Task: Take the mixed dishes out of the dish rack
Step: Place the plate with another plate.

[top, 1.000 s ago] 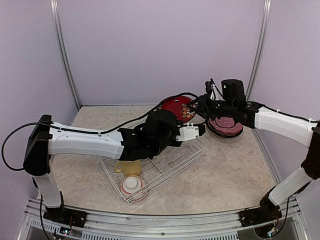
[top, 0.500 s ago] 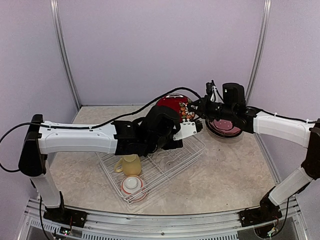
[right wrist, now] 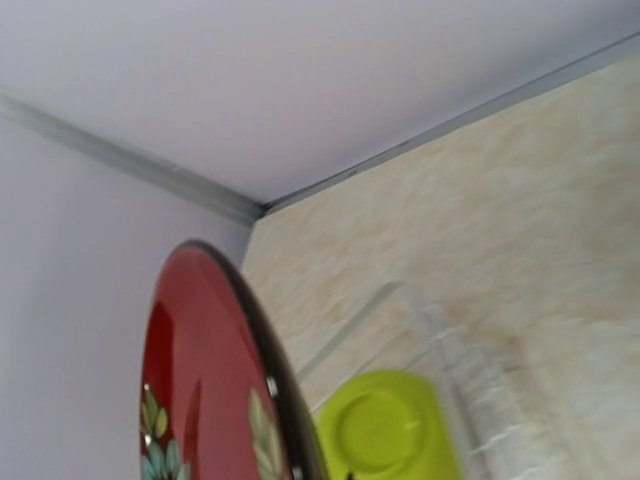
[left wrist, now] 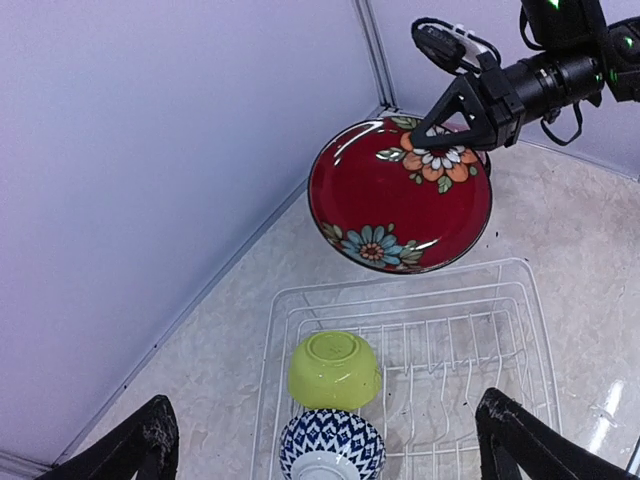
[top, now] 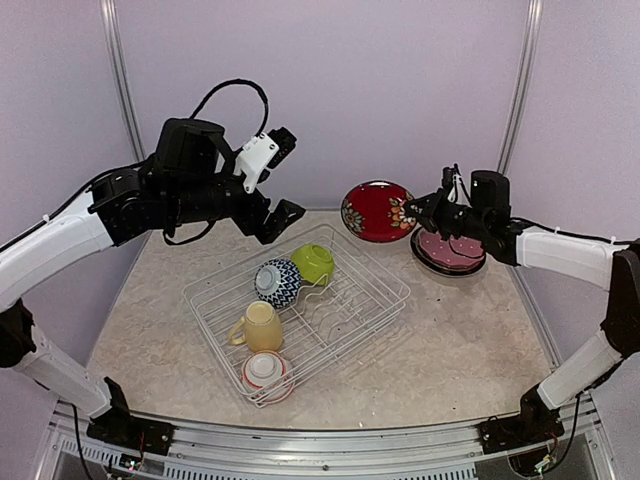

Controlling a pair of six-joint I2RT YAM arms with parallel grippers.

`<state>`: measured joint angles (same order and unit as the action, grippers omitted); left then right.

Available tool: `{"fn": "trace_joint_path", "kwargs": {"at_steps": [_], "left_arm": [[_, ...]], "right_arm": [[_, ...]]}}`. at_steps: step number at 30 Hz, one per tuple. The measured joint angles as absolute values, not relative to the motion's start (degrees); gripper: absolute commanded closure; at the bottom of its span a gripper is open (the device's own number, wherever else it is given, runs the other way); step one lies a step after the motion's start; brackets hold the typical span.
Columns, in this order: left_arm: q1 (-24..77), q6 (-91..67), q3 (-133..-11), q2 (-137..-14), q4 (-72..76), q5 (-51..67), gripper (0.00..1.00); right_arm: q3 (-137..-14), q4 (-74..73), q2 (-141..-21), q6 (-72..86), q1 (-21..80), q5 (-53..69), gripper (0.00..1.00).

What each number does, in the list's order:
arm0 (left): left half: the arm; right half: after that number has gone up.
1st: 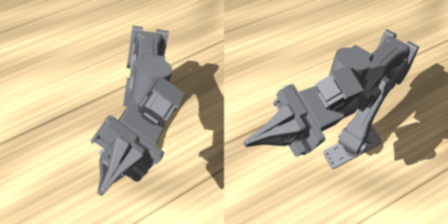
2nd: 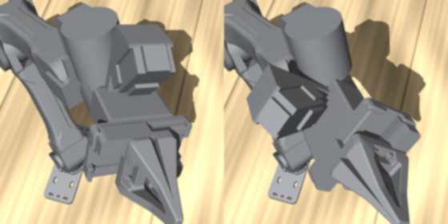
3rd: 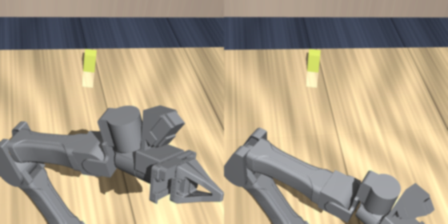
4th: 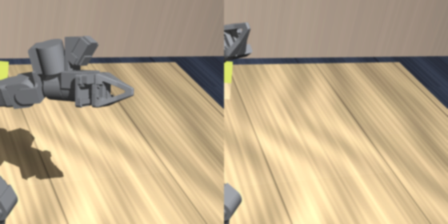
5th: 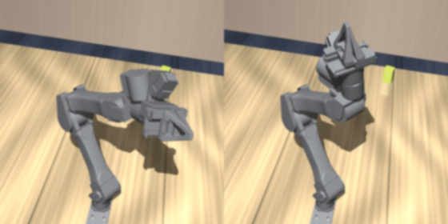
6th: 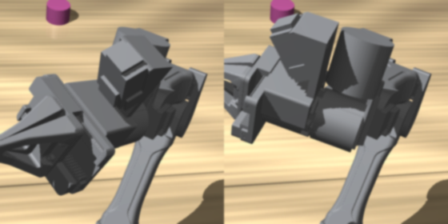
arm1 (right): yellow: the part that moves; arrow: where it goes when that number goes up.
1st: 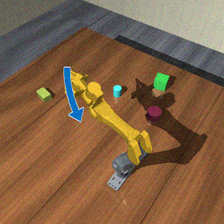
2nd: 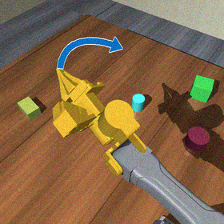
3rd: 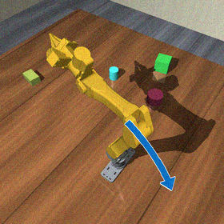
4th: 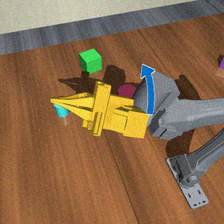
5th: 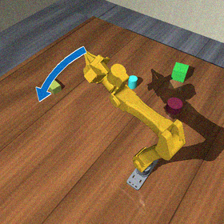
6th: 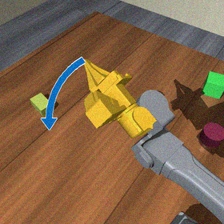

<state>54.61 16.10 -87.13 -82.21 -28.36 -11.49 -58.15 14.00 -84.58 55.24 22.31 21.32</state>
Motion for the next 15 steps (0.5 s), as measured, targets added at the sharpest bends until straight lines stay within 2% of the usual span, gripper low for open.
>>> {"fn": "trace_joint_path", "kwargs": {"at_steps": [6, 15], "left_arm": [[51.83, 11.64, -82.52, -76.14, -26.35, -8.19, 0.01], [51.07, 11.51, -78.48, -76.07, -24.49, -10.09, 0.01]], "right_arm": [[-54.04, 14.98, -84.58, 56.36, 14.28, 22.17, 1.0], [-49.39, 15.92, -84.71, 56.58, 3.31, 22.31, 1.0]]}}
